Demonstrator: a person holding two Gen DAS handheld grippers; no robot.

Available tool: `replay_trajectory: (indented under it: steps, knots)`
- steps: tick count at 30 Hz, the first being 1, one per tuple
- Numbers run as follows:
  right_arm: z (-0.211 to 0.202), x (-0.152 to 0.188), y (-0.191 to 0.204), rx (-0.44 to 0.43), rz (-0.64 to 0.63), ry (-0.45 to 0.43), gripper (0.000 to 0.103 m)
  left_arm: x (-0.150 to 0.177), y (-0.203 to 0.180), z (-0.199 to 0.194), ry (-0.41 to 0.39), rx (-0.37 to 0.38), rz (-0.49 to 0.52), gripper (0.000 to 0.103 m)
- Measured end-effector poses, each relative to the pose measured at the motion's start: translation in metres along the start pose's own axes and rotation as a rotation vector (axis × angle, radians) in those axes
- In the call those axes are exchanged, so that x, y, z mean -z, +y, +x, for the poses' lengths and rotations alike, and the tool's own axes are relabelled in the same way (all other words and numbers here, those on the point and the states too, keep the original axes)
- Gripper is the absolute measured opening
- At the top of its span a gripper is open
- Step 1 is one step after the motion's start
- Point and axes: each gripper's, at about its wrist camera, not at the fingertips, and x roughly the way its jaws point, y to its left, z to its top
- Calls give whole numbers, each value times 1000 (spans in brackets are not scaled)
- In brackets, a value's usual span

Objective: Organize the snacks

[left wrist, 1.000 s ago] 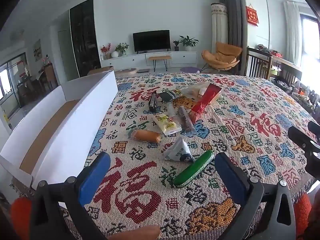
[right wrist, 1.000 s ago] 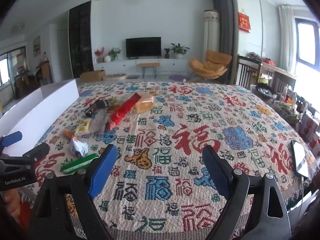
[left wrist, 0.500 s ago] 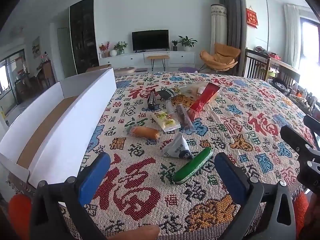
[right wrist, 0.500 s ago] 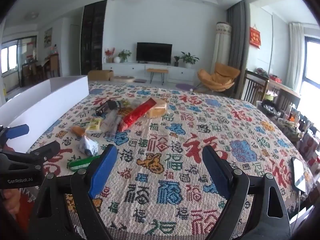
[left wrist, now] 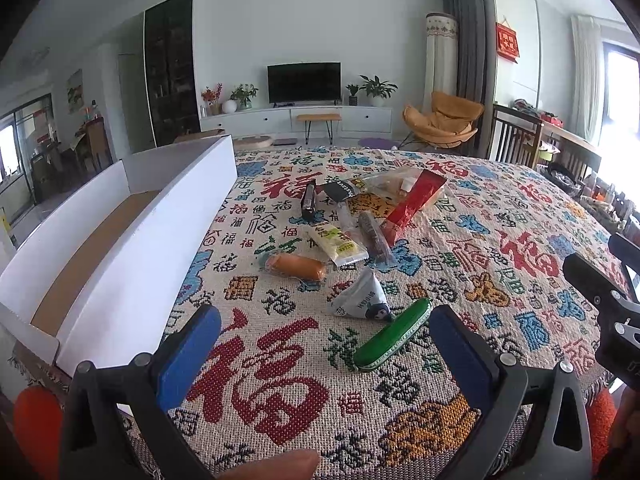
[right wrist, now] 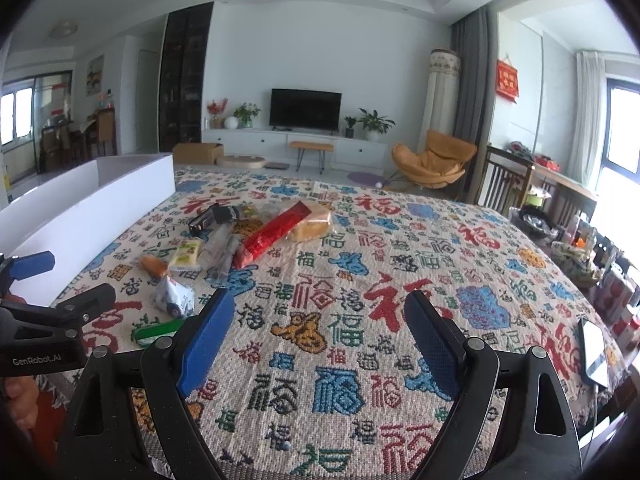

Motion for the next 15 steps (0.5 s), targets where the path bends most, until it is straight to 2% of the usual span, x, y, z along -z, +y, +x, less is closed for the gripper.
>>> replay_trajectory:
  steps: [15]
  knots:
    - [0, 2, 7, -7, -18, 10, 89, 1, 4, -1, 0, -2, -6, 103]
